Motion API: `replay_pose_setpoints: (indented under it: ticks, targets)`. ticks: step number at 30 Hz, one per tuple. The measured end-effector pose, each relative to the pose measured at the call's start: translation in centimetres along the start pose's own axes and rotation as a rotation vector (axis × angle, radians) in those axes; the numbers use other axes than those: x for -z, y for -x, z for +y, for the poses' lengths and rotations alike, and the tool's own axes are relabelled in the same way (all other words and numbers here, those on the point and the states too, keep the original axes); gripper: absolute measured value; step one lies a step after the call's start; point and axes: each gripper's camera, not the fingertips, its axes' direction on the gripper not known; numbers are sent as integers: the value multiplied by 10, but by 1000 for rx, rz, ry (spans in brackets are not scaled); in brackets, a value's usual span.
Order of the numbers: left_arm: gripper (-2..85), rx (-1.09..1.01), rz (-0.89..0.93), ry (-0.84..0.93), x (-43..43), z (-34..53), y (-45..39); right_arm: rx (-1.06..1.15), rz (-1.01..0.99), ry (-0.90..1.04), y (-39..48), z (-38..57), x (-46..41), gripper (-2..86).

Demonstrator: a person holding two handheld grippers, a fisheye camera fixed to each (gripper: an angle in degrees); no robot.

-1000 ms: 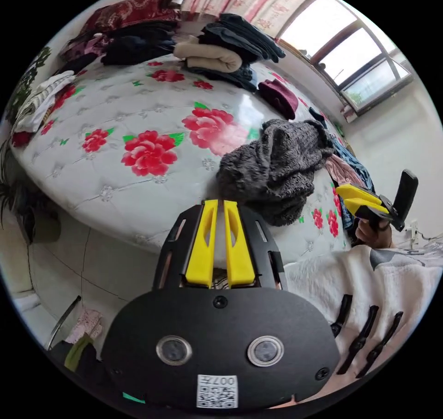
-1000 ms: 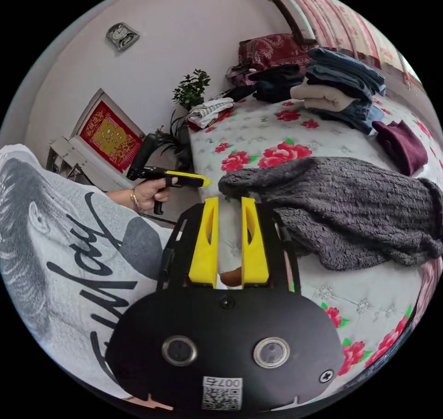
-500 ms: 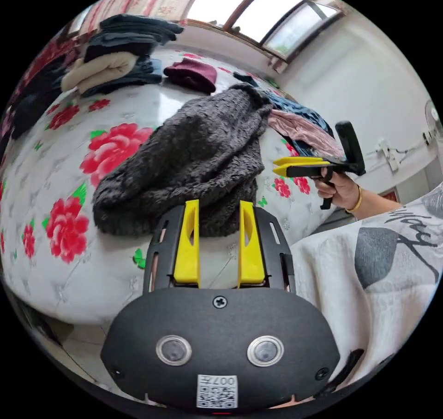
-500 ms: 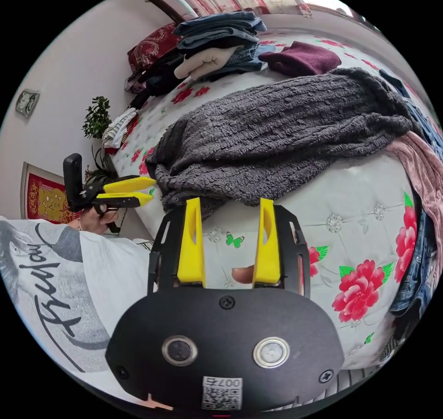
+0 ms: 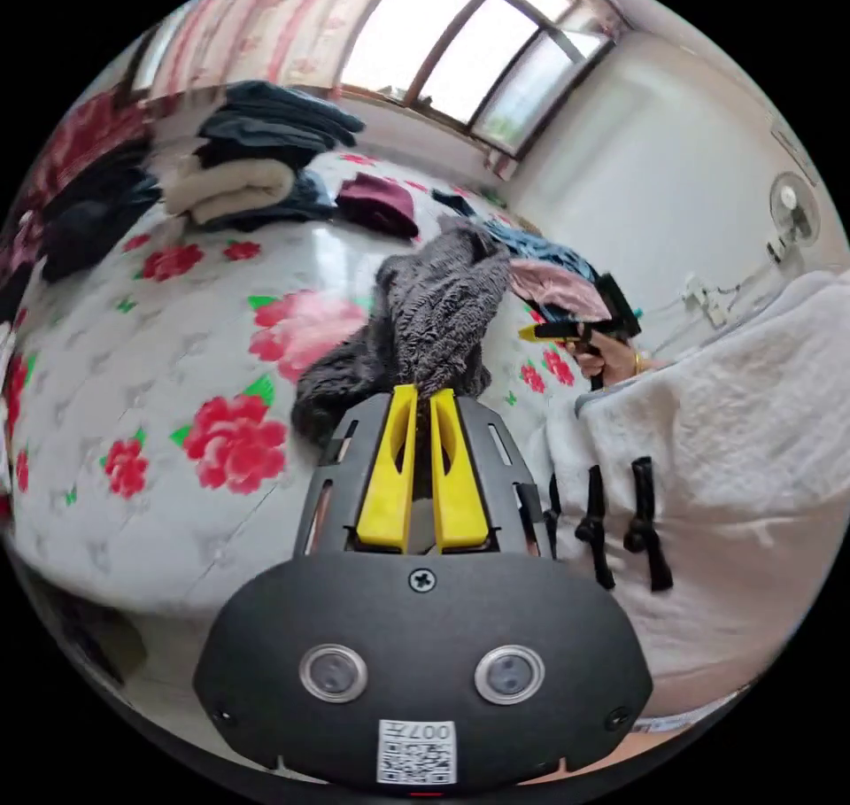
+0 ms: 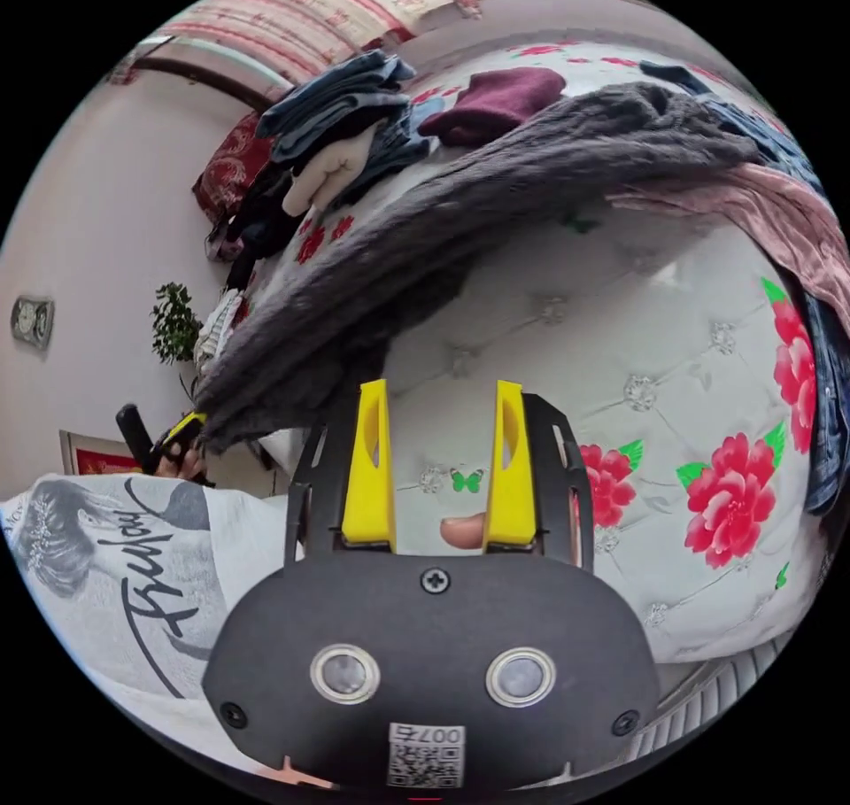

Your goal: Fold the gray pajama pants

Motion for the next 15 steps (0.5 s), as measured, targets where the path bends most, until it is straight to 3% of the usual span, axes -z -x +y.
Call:
replay_pose_setpoints:
  ticks: [1,4,10,15]
  targets:
    - [-4,147,-54,-124,55,18,35,-57,-3,-36,-15,-4,8,133]
    - [-5,403,-227,-275,138,59,90,-168,-77,-113,-43,-17,15,139]
    - [-4,499,-271,-317,164,66,124,-407,-348,-123,-83,-46,-31,153]
    - [-4,598,-200,-392,179,72,153,-584,-329,-178,-105,-46,-49,118]
